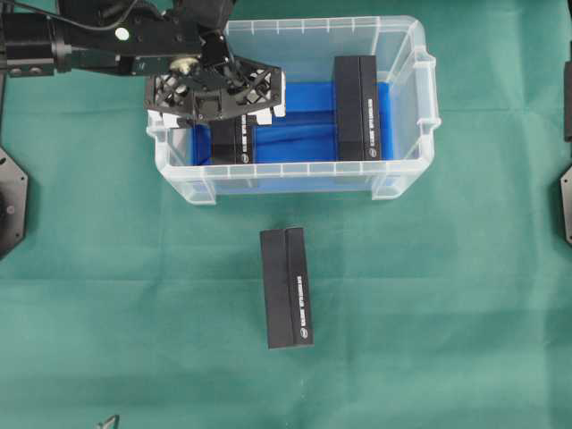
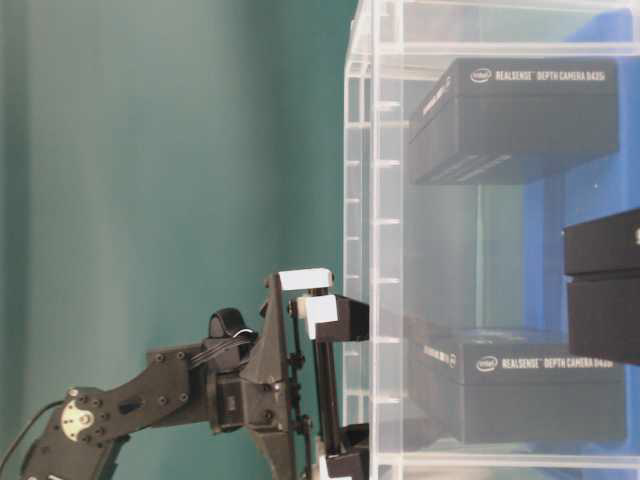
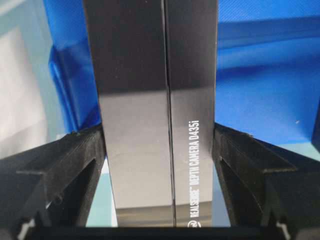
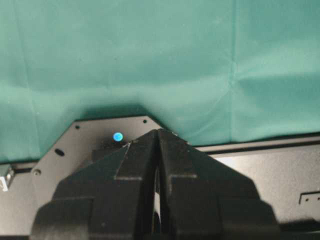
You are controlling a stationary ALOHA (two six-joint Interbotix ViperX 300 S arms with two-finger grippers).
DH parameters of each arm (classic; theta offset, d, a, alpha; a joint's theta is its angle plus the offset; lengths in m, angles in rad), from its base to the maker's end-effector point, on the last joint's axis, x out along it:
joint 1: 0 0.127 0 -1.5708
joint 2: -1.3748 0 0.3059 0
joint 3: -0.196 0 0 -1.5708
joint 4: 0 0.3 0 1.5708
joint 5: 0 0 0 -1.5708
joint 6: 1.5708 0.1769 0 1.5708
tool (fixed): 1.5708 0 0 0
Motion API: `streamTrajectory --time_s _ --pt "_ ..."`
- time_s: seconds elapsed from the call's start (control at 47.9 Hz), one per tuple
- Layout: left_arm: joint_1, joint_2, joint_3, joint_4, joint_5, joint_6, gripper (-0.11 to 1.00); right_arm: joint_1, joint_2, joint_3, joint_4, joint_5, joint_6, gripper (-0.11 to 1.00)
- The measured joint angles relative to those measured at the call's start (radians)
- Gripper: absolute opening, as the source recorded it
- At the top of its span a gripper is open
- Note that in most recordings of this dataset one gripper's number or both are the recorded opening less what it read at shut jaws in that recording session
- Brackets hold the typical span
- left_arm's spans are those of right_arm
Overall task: Take the box out of the case with the left arm.
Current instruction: 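Lower the left gripper around the left box and close on it, then lift the left box up out of the case with the left gripper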
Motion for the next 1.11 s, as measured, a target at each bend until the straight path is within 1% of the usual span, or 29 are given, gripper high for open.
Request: streamTrajectory --time_s 0.146,0.605,0.73,0.918,1.106 --pt "-0.009 -0.015 -0.048 -0.002 0.067 0.000 0.64 0.000 -0.002 0.000 0.002 0.000 0.000 0.00" --pt "-0.015 -0.132 -0.273 -0.003 0.325 0.000 0.64 -0.002 0.000 0.000 0.002 0.000 0.000 0.00" --pt "-0.015 -0.144 -0.336 -0.003 0.391 0.003 0.64 0.000 0.000 0.000 0.000 -0.002 0.000 0.00" --pt "-0.015 -0.144 -0.400 -0.005 0.440 0.006 0.64 -0.002 0.000 0.000 0.002 0.000 0.002 0.00" --pt "-0.015 -0.146 -0.413 -0.005 0.451 0.008 0.64 -0.002 0.000 0.002 0.002 0.000 0.002 0.00"
